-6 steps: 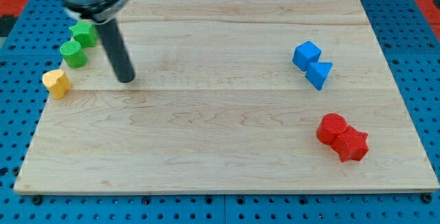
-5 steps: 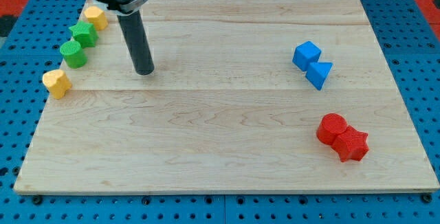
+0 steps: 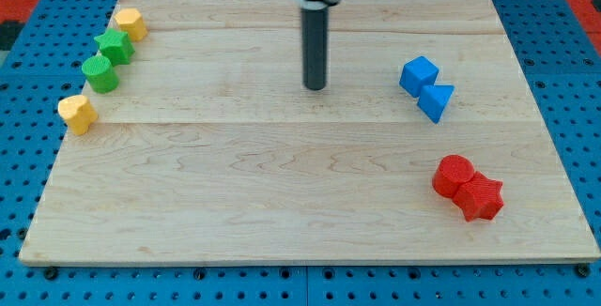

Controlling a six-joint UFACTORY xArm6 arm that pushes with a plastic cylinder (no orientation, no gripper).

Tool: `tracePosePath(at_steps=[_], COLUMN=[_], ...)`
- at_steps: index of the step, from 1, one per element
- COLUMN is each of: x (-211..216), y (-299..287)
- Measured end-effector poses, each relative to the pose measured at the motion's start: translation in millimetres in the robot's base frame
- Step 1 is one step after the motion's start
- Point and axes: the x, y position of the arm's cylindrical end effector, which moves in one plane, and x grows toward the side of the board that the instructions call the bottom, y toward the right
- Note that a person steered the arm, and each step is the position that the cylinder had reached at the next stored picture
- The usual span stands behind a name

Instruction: Point your arm to the blue cube

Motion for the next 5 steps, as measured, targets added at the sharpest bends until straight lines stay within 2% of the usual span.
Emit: tracePosePath(at_steps=[1, 2, 3, 4, 5], x=[-38, -64, -52, -14, 6], y=[44, 118, 184, 181, 143])
